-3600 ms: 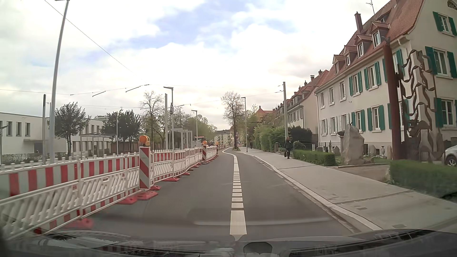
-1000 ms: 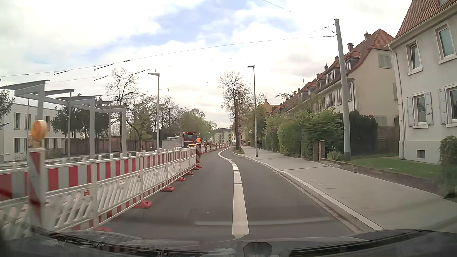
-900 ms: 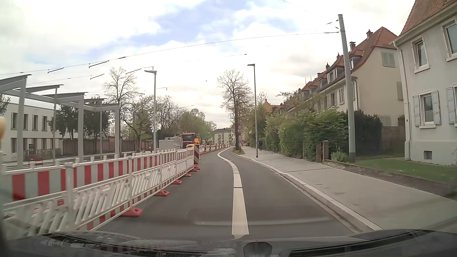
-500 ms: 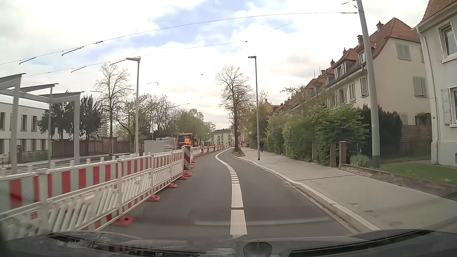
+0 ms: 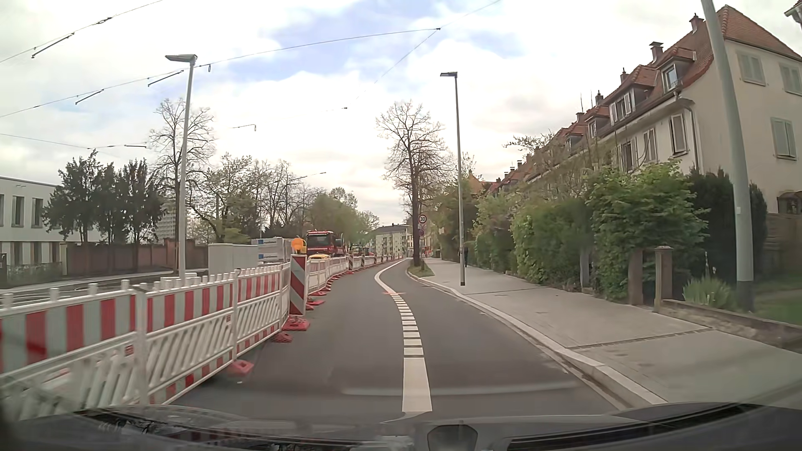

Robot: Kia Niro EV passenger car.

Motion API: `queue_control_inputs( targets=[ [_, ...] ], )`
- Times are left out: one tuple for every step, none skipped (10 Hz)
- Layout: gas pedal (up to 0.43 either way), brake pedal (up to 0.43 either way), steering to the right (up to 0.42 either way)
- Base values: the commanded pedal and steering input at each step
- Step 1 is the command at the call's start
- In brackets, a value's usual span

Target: Follow the waypoints while adhering to traffic rules and regulations

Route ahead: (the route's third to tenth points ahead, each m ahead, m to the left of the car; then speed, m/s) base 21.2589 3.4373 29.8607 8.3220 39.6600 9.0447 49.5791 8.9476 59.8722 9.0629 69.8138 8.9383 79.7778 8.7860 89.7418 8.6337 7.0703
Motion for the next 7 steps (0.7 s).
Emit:
queue_control_inputs(
  targets=[
    [0.087,0.0,-0.007],
    [0.087,0.0,-0.007],
    [0.087,0.0,-0.01],
    [0.087,0.0,-0.013],
    [0.067,0.0,-0.016],
    [0.047,0.0,-0.021],
    [0.02,0.0,-0.029]
  ],
)
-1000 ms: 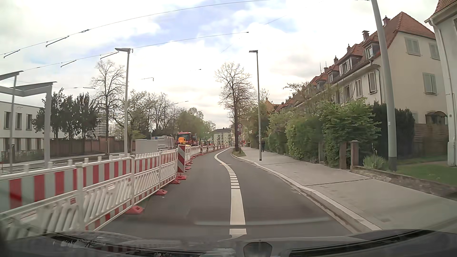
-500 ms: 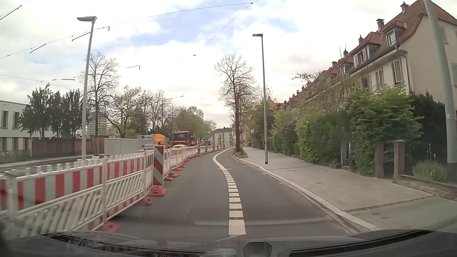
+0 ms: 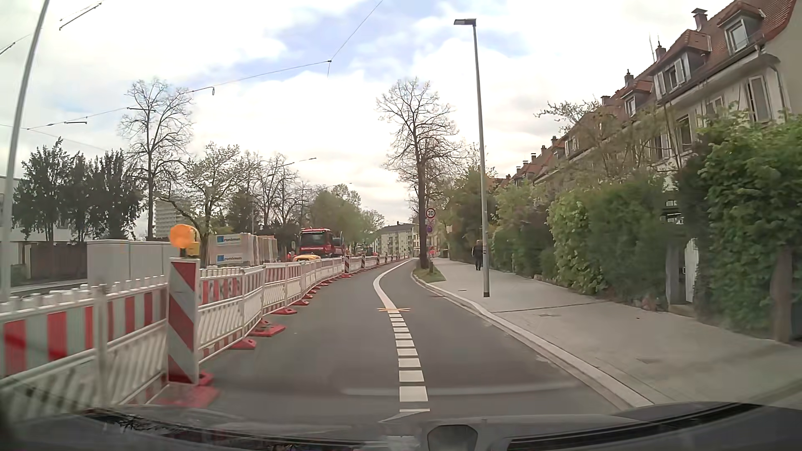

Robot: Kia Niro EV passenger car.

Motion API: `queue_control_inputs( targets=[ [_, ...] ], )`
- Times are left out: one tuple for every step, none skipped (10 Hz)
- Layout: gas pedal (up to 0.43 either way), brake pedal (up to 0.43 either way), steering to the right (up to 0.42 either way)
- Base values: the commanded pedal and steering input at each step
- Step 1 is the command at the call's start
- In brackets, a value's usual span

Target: Follow the waypoints while adhering to traffic rules and regulations

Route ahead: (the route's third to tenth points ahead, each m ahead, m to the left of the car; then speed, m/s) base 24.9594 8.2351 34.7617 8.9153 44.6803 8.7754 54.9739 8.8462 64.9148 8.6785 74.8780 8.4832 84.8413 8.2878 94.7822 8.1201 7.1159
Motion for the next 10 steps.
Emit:
queue_control_inputs(
  targets=[
    [0.02,0.0,-0.036],
    [0.02,0.0,-0.044],
    [0.02,0.0,-0.05],
    [0.028,0.0,-0.053],
    [0.028,0.0,-0.055],
    [0.028,0.0,-0.056],
    [0.028,0.0,-0.056],
    [0.028,0.0,-0.056],
    [0.028,0.0,-0.054],
    [0.047,0.0,-0.049]
  ],
)
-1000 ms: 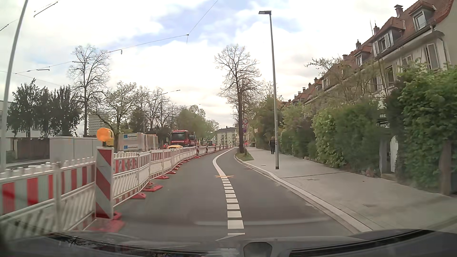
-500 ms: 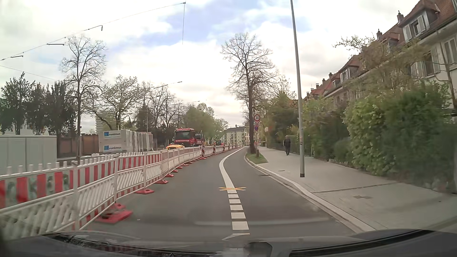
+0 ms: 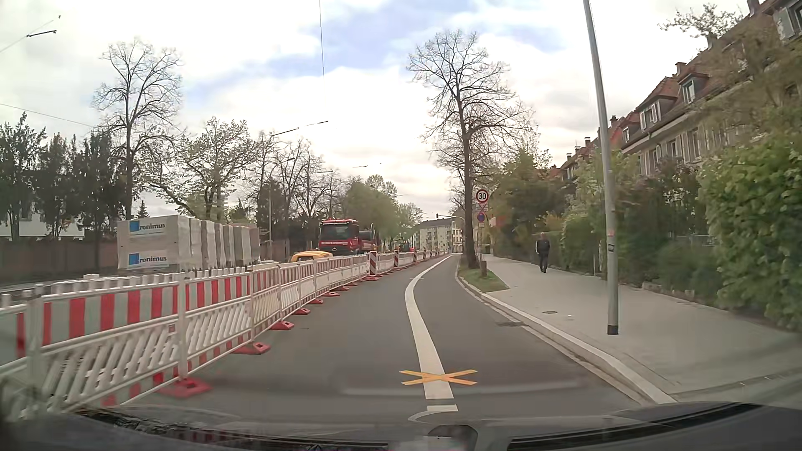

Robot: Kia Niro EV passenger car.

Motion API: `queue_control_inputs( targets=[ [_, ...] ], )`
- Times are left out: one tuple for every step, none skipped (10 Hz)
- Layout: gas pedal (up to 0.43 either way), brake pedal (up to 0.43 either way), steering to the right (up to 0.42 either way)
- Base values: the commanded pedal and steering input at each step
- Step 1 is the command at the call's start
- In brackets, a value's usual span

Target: Follow the waypoints while adhering to traffic rules and regulations

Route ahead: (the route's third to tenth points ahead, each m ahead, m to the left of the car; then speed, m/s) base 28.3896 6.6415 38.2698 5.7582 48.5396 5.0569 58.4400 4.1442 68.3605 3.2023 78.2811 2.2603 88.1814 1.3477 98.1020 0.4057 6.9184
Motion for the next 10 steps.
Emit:
queue_control_inputs(
  targets=[
    [0.067,0.0,-0.047],
    [0.067,0.0,-0.044],
    [0.067,0.0,-0.035],
    [0.067,0.0,-0.024],
    [0.067,0.0,-0.012],
    [0.067,0.0,-0.005],
    [0.067,0.0,-0.004],
    [0.067,0.0,-0.003],
    [0.067,0.0,0.0],
    [0.067,0.0,0.002]
  ],
)
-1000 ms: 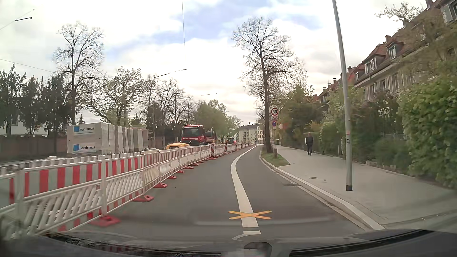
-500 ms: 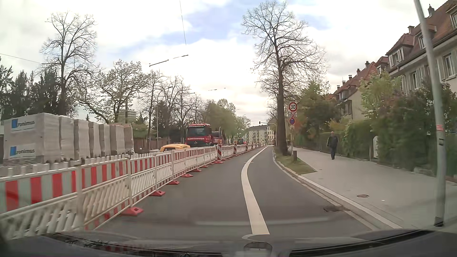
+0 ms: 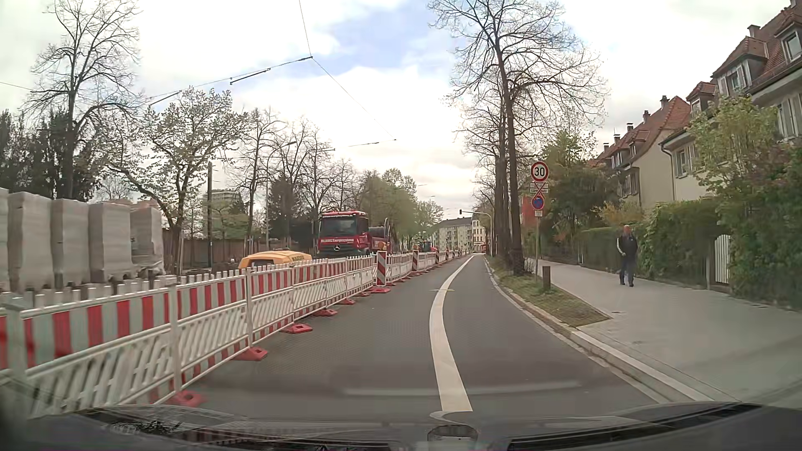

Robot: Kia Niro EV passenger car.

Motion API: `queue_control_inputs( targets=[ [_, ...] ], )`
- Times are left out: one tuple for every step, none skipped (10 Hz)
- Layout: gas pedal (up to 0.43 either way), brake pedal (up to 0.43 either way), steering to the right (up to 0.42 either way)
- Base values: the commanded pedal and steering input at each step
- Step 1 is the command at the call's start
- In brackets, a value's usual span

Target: Follow the waypoints while adhering to traffic rules and regulations

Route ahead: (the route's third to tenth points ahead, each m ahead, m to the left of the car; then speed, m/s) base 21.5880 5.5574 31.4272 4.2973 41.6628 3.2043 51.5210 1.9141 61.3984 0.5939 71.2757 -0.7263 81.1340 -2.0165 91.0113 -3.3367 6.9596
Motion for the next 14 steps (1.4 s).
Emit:
queue_control_inputs(
  targets=[
    [0.067,0.0,0.007],
    [0.067,0.0,0.012],
    [0.067,0.0,0.018],
    [0.067,0.0,0.021],
    [0.067,0.0,0.022],
    [0.067,0.0,0.022],
    [0.067,0.0,0.024],
    [0.067,0.0,0.028],
    [0.067,0.0,0.033],
    [0.067,0.0,0.036],
    [0.067,0.0,0.039],
    [0.067,0.0,0.04],
    [0.067,0.0,0.04],
    [0.067,0.0,0.04]
  ],
)
